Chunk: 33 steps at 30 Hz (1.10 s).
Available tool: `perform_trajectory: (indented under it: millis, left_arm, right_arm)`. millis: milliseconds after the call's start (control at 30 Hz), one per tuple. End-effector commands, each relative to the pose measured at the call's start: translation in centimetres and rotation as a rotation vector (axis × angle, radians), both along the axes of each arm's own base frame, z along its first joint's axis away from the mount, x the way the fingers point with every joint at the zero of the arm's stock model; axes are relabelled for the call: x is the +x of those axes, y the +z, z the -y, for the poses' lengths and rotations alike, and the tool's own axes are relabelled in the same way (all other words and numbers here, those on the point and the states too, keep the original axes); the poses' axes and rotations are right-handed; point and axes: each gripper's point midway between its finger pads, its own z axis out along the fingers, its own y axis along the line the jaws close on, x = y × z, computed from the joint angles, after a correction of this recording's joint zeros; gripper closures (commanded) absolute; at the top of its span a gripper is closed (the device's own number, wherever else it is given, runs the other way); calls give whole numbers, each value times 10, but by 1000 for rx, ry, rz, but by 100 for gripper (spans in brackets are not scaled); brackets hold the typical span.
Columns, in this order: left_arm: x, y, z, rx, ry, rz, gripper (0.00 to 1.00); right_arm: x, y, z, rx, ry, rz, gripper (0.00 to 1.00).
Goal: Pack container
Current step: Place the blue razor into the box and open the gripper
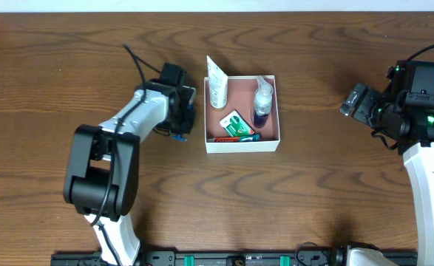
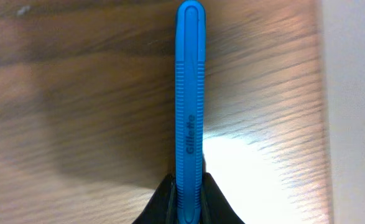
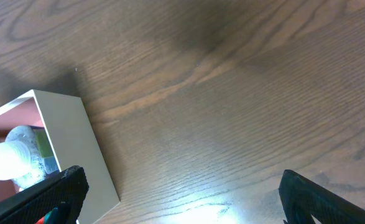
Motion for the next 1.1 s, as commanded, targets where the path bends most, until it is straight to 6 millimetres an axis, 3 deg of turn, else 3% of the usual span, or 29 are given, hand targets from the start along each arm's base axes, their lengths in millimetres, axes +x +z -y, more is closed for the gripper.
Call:
perform_trajectory:
  millis: [0,233,367,500,633,800,900,1067]
  left_arm:
    - [4,19,-17,-15,73,20,92]
    - [4,92,-37,-44,122,163,94]
    - [-15,137,-18,-84,16,243,94]
    - [-51,169,11,-82,-186,284,94]
    - [-86,180,42,-67,-441,295,94]
    - [-104,175,81,-16,-889,360,94]
    - [-98,165,102,12,-1088,411,93]
    - [-60,141,126,27,-1106,475,83]
  right_arm:
    - [1,4,3,-5,-2,10,1]
    - [1,4,2,-5,-2,10,1]
    - [1,4,3,-5,-2,10,1]
    - [1,4,2,-5,-2,10,1]
    - [1,4,2,-5,-2,10,1]
    - [1,4,2,-5,-2,10,1]
    - [1,4,3,-5,-2,10,1]
    - [1,4,2,-5,-2,10,1]
